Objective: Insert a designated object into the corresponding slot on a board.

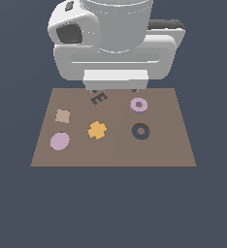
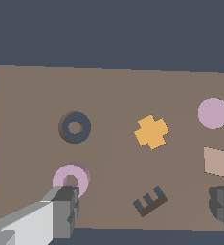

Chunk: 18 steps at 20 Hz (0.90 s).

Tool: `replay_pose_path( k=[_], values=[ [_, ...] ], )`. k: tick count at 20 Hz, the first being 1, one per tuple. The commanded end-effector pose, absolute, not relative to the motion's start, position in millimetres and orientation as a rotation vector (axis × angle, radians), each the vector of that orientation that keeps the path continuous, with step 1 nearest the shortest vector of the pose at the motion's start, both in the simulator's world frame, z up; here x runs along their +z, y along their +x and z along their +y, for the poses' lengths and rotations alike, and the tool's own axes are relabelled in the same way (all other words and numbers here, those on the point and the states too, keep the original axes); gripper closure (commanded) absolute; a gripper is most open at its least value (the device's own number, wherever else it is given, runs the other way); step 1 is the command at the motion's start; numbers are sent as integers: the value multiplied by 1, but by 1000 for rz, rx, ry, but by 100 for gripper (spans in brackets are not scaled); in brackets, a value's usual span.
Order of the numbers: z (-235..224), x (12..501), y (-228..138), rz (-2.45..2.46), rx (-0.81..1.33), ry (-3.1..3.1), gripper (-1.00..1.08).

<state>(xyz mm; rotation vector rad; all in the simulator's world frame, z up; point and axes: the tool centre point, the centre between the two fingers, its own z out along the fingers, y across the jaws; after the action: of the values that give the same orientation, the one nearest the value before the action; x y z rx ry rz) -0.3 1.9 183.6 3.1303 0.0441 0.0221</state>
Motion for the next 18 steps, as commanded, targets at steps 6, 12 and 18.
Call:
replay_pose_path(
  k=[6, 12, 18],
  values=[
    [7, 177, -3, 56, 21, 3131, -92],
    [24, 151, -14, 101, 17, 3132, -92],
    [54, 107, -33, 179, 9, 3134, -92]
  ],
)
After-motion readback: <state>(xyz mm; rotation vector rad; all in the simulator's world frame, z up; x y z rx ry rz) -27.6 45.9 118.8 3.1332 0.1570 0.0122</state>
